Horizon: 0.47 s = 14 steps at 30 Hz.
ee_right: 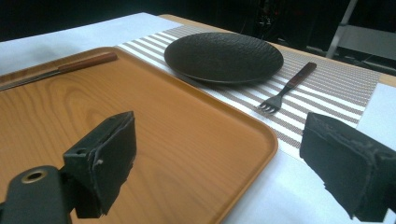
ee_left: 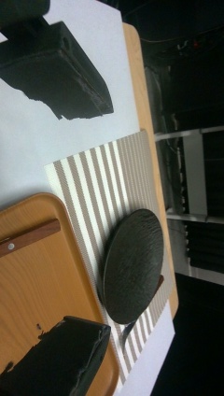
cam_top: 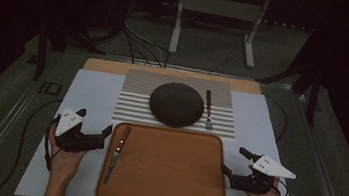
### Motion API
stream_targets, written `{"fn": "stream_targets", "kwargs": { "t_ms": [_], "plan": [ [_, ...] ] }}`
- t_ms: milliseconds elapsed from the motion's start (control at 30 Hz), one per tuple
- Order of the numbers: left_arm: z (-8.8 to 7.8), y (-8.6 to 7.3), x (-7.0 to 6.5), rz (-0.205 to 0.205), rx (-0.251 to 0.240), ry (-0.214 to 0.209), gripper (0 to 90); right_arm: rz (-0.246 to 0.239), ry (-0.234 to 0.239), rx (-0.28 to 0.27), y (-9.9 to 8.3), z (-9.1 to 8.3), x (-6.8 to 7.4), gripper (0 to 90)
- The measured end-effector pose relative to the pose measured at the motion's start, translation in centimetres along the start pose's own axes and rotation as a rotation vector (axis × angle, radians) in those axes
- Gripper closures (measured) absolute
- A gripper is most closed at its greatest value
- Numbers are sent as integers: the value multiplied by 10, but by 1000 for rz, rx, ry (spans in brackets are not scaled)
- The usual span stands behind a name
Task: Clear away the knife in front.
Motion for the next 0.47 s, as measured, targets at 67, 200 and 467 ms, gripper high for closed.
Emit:
{"fn": "stream_targets", "kwargs": {
  "t_ms": [67,200,467],
  "plan": [
    [-1,-1,0,7,-3,0,1,0,0,-2,0,-1,0,110],
    [-5,-2,2,7,-23,2,1,0,2,-5,1,-2,0,110],
    [-8,-6,11,-31,-33,34,1,3,-1,-2,1,-1,-2,110]
  ]
}}
Point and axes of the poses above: each handheld gripper's, and its own axes: z roughly forward along the jaws, y roughly out of its top, x roughly to its left, the point moved 8 cm from there along z, roughly forward along the jaws, and after that the axes turned 12 degrees about z, right-handed, at the moved point
